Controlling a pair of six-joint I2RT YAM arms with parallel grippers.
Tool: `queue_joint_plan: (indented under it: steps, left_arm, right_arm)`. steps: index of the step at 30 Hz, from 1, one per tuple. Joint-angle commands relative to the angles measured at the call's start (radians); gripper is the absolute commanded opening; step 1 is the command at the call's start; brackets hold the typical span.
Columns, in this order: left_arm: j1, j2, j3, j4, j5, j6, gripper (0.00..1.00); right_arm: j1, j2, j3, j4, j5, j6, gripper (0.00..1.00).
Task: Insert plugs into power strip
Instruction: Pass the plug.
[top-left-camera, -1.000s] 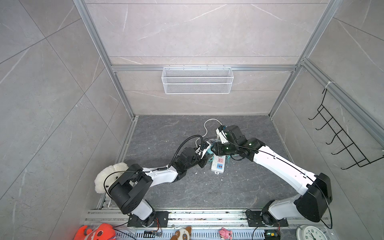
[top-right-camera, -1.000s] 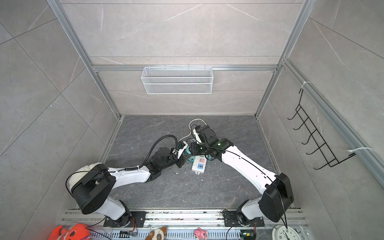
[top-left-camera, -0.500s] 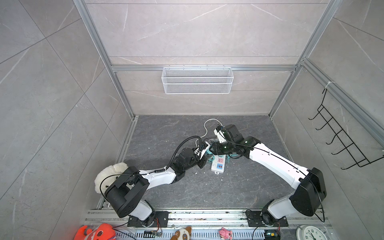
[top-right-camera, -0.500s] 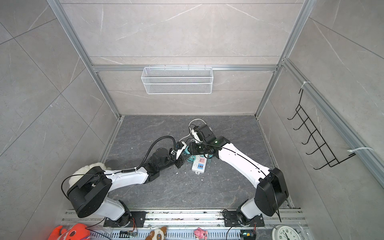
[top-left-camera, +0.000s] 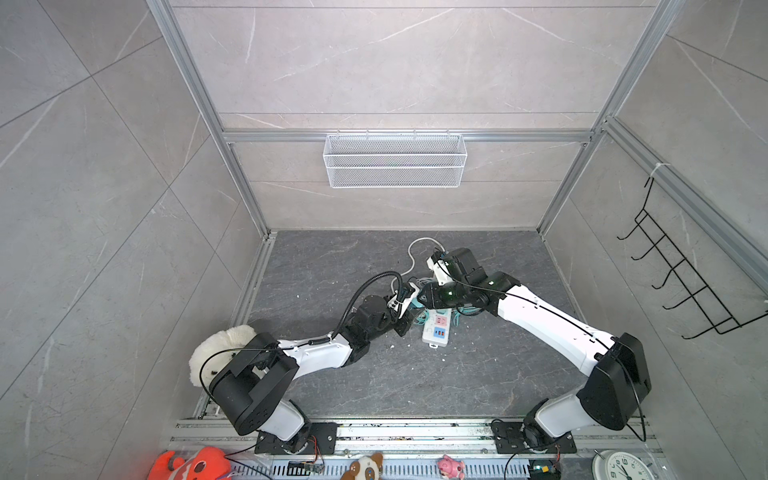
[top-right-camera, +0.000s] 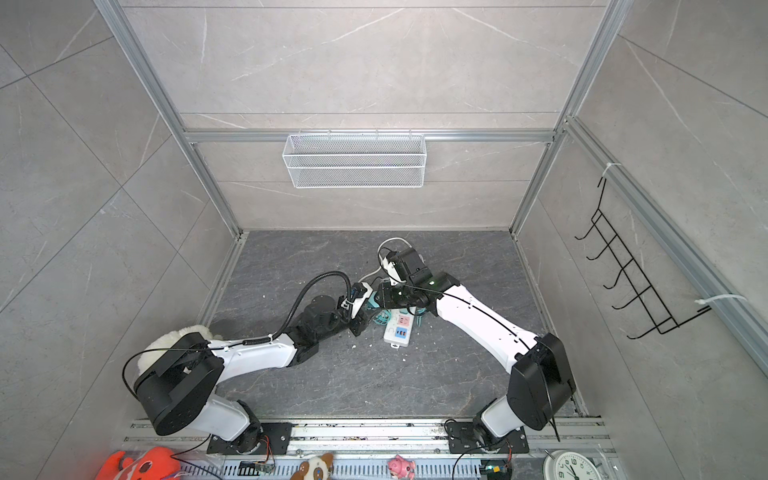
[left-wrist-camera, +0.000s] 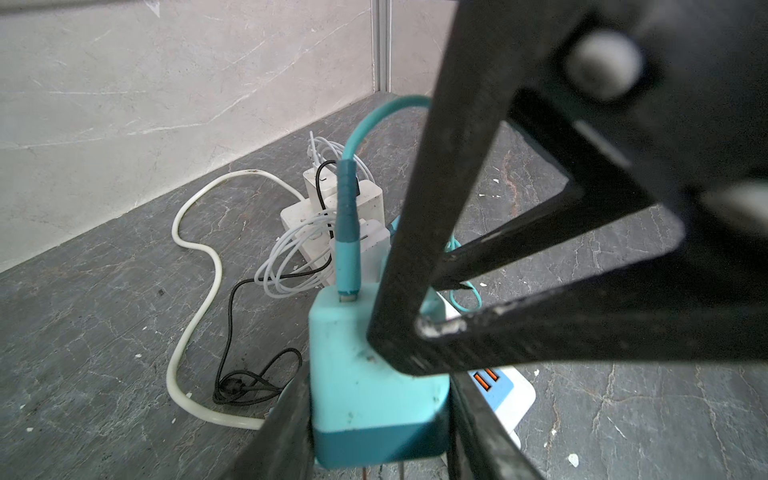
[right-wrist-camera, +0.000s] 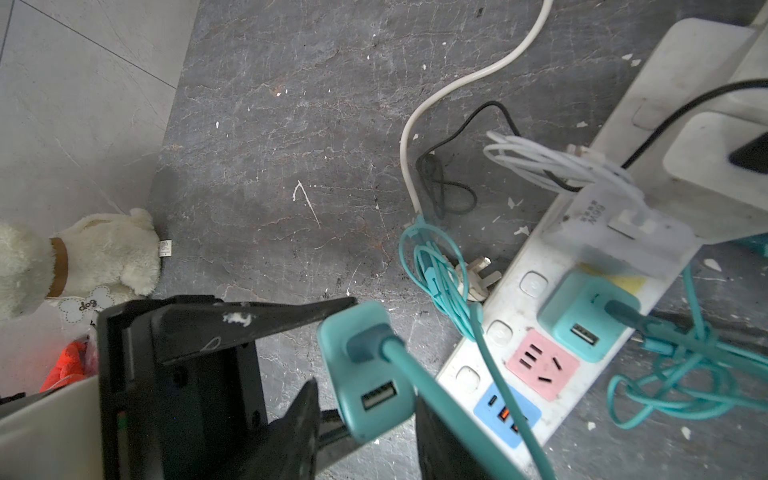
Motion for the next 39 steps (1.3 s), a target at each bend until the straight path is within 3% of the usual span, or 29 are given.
queue_joint_plan:
  steps: [1, 17, 26, 28, 32, 36, 39]
  left_arm:
    - [-0.009, -0.046, 0.002, 0.101, 0.060, -0.001, 0.28]
    - [-0.008, -0.059, -0.008, 0.136, 0.092, -0.016, 0.27]
    - [-0.008, -0.060, -0.006, 0.132, 0.066, -0.015, 0.29]
    - [-0.008, -0.062, 0.001, 0.117, 0.047, -0.015, 0.34]
    - [-0.008, -0.066, 0.042, 0.032, 0.002, -0.033, 0.61]
    - [-0.008, -0.086, 0.071, -0.045, 0.004, -0.032, 0.77]
    - [-0.008, -0.122, 0.071, -0.089, -0.001, -0.025, 0.82]
  right_arm:
    - [0.006, 0.010, -0.007, 0.030, -0.004, -0.022, 0.41]
    - [-0.012, -0.043, -0.067, 0.103, -0.093, 0.003, 0.40]
    - [-0.013, -0.039, -0.078, 0.115, -0.119, 0.006, 0.26]
    - [-0.012, -0.039, -0.083, 0.115, -0.119, 0.008, 0.20]
    - [-0.013, -0.046, -0.071, 0.095, -0.088, 0.003, 0.13]
    - [-0.018, -0.058, -0.033, 0.056, -0.036, -0.009, 0.11]
    - [-0.026, -0.070, 0.000, 0.045, -0.033, -0.010, 0.11]
